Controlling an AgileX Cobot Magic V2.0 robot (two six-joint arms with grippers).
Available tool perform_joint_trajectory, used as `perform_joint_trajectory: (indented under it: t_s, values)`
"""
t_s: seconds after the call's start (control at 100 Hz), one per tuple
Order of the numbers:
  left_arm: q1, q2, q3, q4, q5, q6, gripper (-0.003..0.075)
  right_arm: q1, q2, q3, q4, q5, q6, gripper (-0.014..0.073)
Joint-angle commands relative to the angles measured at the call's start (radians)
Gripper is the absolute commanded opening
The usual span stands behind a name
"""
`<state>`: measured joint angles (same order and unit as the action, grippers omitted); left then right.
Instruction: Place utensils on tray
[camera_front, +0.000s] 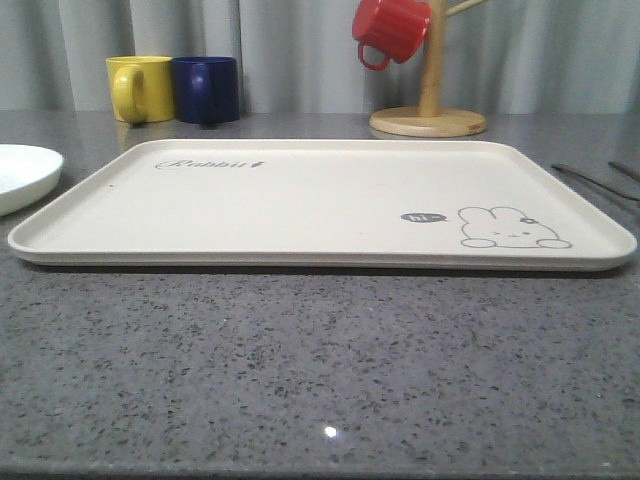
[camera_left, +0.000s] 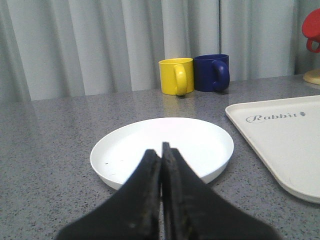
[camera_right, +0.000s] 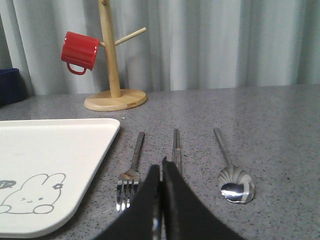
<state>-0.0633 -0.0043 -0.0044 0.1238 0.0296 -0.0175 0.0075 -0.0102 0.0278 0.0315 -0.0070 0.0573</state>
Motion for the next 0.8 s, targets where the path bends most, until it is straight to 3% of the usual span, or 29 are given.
perform_joint_trajectory:
  t_s: [0.0,0.44,0.79]
  values:
    - [0.002,-0.033,0.041,-0.006,-0.086,-0.012,-0.0018,-0.006,-0.023,-0.018,0.002,-0.084,-0.006,-0.0068]
    - [0.002,-0.033,-0.016,-0.024,-0.060,-0.012,-0.0018,-0.006,-0.023,-0.018,0.002,-0.084,-0.006,-0.0068]
    - [0.002,0.163,-0.393,-0.036,0.223,-0.012,-0.0018,-0.006,-0.023,-0.018,0.002,-0.084,-0.006,-0.0068]
